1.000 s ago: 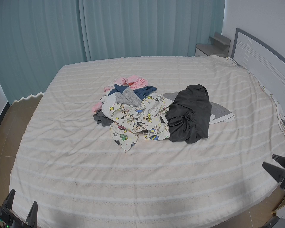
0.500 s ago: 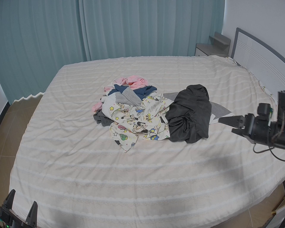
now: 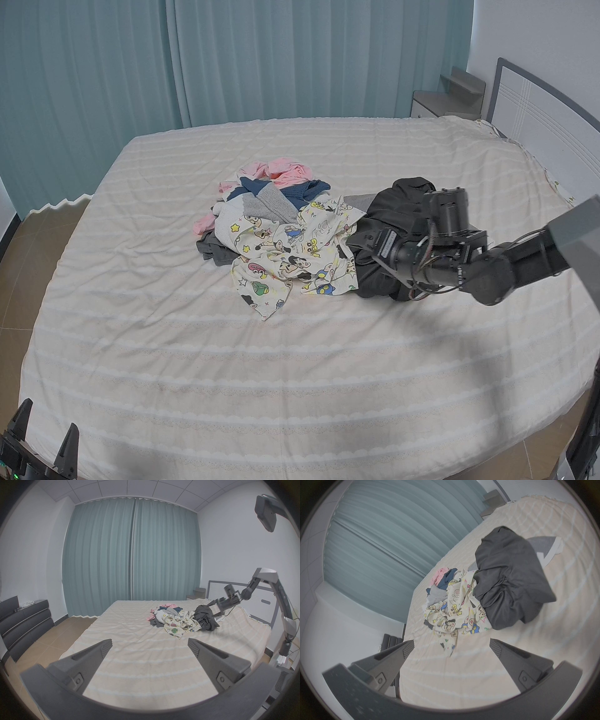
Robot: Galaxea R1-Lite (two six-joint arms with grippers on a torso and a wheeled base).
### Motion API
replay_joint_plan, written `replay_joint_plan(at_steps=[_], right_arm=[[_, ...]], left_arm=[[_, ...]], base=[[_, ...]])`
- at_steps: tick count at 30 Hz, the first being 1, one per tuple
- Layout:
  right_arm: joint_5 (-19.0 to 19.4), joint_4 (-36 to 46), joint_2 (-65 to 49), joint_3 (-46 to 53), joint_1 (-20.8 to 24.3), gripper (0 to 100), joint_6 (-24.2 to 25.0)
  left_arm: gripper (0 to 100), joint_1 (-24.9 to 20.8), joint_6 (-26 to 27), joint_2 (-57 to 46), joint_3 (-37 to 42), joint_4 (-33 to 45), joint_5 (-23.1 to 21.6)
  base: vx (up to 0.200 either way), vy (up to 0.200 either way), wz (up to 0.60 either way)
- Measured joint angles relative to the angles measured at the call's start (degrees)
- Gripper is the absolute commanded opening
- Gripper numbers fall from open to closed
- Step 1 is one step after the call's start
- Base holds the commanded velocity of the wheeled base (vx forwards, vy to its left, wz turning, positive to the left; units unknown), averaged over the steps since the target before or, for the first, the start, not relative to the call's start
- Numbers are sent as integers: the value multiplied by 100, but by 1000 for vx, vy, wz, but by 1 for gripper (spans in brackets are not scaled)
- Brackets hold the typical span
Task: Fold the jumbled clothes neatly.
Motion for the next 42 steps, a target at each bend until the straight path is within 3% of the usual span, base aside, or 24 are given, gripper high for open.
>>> replay_joint_plan(at_steps=[7,20,42], right_arm=[[-257,-167,1078,-937,-9,100,215],[-260,-312,1654,-1326,-129,100,217],[-561,-261,2732,-2837,-127,100,-339]], left_arm=[[100,2,-11,0,0,0,2],[100,0,-11,0,0,0,2],[100,0,-9,0,0,7,11]], base=[[0,0,0],[0,0,0],[0,0,0]])
